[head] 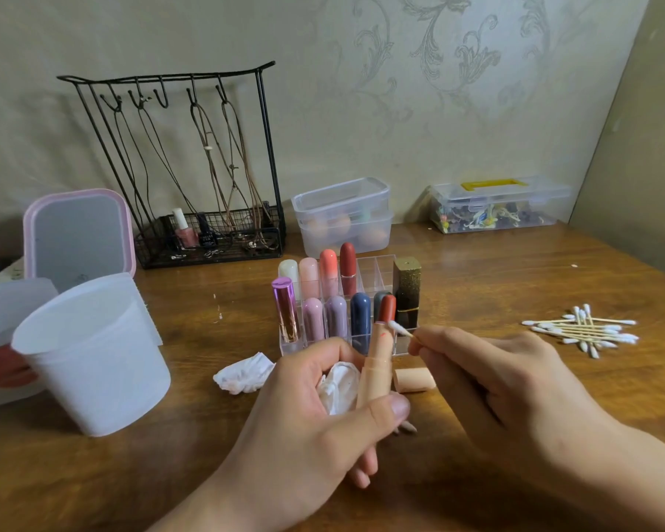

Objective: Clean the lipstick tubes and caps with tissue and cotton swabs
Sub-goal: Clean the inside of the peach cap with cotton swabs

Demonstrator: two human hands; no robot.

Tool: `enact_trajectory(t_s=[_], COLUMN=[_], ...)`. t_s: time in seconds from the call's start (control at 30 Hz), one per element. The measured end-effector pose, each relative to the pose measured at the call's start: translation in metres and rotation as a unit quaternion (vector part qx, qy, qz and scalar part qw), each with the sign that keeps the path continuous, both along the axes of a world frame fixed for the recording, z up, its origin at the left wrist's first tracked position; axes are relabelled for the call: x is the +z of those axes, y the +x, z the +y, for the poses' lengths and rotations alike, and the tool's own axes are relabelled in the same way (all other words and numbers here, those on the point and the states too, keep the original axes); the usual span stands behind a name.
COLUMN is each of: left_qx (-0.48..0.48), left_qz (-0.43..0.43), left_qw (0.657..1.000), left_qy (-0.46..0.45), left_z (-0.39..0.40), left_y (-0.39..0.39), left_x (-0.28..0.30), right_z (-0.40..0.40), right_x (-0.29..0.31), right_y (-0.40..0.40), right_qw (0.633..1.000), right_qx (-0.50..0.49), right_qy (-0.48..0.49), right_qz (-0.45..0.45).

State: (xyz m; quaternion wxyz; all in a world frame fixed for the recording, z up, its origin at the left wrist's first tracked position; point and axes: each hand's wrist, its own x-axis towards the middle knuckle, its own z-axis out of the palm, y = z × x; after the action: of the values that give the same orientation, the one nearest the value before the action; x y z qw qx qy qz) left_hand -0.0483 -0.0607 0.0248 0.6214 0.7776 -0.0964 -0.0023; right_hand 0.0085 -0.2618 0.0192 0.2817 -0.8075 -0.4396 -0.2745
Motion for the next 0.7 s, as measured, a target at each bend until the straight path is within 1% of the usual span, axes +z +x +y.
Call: enact_trajectory(t_s=[0.1,0.23,0.33,0.43,0.57,0.63,0.7], left_qx=[0.008,0.021,0.039,0.047,0.057,0.058,0.062], left_qz=[-0.001,-0.001,0.002,0.006,0.005,0.009,0.01], left_qw=[1.0,1.0,0.999,0.999,0.998,0.998,0.997], left_qy=[-0.001,0.008,0.011,0.016,0.023,0.037,0.054], left_z=[0.0,-0.0012,-0.0013,-0.0008,-0.0016,-0.0026,-0.0034], left_y=[-0.0009,-0.0015,-0.0004,-0.0006,-0.001,-0.0013,-0.0022], left_x=[0.0008,0.0042,0.0037,0.0036,0.0059,0.0072,0.007], right_z=[0.0,0.0004,0.0009,-0.0003,0.0006,-0.0001,-0.0004], right_x=[-0.002,-0.0003,-0.0023,-0.001,-0.0027,-0.0012,-0.0011], right_y=[0.0001,-0.0004,-0.0013,-0.0009,-0.0009,-0.0002,-0.0001], right_qw=[1.0,0.999,0.998,0.998,0.997,0.998,0.998], right_qx=[0.012,-0.013,0.009,-0.008,0.014,-0.007,-0.007], right_qy=[-0.023,-0.022,-0.054,-0.039,-0.062,-0.043,-0.047], right_qz=[-0.007,-0.023,-0.033,-0.038,-0.043,-0.037,-0.051])
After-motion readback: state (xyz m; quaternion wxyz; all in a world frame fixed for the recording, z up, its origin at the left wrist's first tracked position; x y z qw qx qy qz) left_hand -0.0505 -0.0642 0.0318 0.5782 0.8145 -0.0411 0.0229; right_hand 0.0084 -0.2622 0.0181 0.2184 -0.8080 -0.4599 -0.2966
